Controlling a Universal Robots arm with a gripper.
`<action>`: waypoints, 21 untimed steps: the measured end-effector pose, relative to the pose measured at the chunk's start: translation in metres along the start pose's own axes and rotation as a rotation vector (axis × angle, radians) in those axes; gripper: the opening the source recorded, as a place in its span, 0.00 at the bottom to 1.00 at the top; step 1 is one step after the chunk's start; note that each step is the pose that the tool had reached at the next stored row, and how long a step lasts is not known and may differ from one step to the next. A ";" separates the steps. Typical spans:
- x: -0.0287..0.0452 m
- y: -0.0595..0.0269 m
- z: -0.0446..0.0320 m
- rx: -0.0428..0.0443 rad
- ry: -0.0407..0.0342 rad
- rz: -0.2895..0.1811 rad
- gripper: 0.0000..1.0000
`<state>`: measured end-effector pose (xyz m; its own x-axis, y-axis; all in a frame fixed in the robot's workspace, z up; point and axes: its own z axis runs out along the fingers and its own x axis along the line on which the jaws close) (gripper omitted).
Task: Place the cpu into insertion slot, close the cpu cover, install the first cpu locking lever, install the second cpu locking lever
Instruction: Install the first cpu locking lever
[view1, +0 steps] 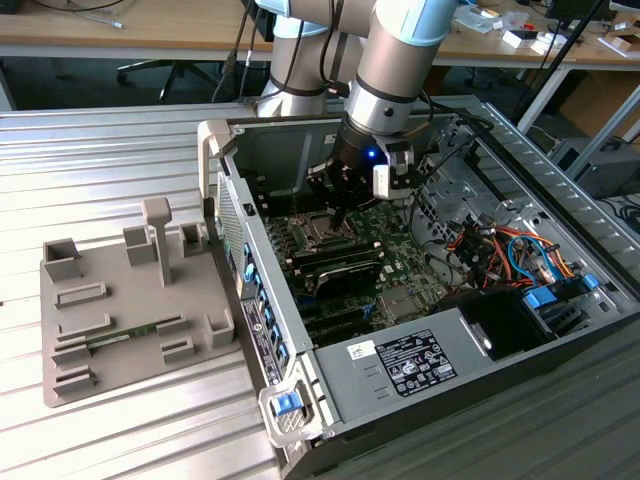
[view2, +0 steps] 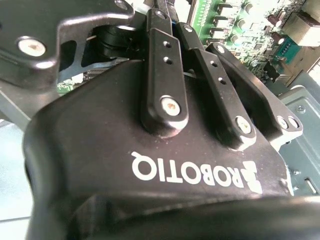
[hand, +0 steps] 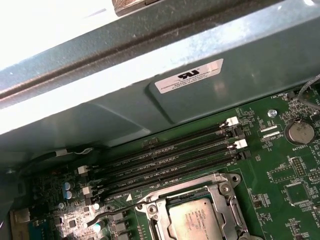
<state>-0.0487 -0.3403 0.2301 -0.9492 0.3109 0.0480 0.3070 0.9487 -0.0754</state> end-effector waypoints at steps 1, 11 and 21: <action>0.0000 0.0000 0.0000 0.0001 -0.0001 -0.001 0.10; 0.0000 0.0000 0.0000 0.0004 -0.0005 -0.007 0.10; 0.0000 0.0000 0.0000 0.0007 -0.0011 -0.014 0.10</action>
<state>-0.0487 -0.3403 0.2301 -0.9536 0.2972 0.0480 0.2932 0.9531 -0.0755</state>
